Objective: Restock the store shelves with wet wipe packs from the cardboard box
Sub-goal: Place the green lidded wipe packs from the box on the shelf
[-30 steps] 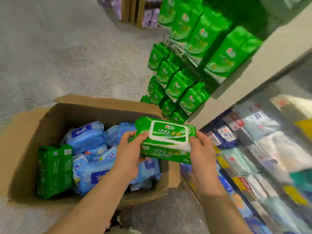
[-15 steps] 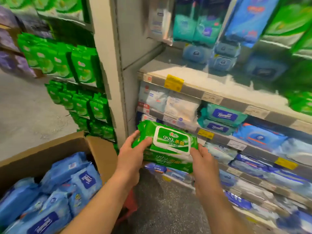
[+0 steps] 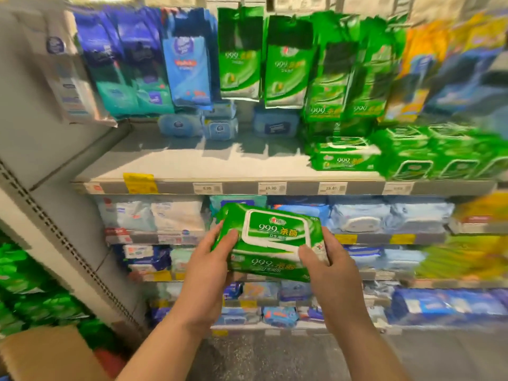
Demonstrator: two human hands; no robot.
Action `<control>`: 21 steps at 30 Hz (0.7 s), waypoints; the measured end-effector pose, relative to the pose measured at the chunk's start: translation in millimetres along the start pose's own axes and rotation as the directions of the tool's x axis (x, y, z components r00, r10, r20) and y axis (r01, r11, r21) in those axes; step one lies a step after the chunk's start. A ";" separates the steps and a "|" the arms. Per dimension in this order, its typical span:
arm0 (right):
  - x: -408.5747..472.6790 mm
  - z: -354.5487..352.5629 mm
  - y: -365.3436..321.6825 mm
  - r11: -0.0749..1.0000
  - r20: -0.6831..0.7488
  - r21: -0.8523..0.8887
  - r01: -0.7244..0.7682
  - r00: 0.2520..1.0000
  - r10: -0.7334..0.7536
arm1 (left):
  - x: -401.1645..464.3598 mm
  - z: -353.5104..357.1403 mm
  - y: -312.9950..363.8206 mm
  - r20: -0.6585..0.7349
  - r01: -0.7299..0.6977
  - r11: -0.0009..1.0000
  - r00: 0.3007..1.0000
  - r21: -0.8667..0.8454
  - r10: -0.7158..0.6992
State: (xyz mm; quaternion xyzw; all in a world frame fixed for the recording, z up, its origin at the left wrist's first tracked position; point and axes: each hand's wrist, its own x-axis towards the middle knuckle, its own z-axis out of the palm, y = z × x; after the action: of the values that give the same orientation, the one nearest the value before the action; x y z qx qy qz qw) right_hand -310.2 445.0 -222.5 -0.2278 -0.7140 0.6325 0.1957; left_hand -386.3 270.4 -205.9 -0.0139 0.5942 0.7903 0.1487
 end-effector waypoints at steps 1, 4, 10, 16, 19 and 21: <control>5.3 -4.7 -1.6 1.000 -0.016 0.010 -0.003 1.000 0.003 | 5.0 8.0 4.1 0.026 -0.006 1.000 1.000 0.016 0.006; 25.4 -16.9 -6.2 1.000 -0.057 -0.013 0.011 0.998 -0.012 | 28.7 27.5 9.8 0.075 -0.051 0.998 0.996 0.032 0.049; 76.3 -30.7 -28.4 0.990 -0.112 -0.113 0.084 0.989 -0.096 | 96.0 57.9 12.7 0.126 -0.174 0.958 0.981 0.230 0.148; 126.8 -34.9 -58.5 0.966 -0.173 -0.243 0.084 0.976 -0.128 | 152.6 88.0 36.9 0.294 -0.274 0.894 0.940 0.354 0.172; 149.5 -42.6 -62.0 0.931 -0.197 -0.362 0.052 0.972 -0.131 | 172.7 103.4 44.4 0.345 -0.276 0.901 0.925 0.333 0.156; 162.0 -47.5 -64.3 0.907 -0.204 -0.420 0.038 0.970 -0.135 | 181.6 110.9 46.3 0.378 -0.303 0.886 0.912 0.351 0.162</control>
State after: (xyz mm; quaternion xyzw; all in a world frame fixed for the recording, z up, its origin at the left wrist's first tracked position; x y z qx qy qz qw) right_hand -421.0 570.2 -154.2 -0.3031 -0.8136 0.4274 0.2521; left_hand -554.3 403.1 -166.1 0.2251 0.7066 0.6537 0.1511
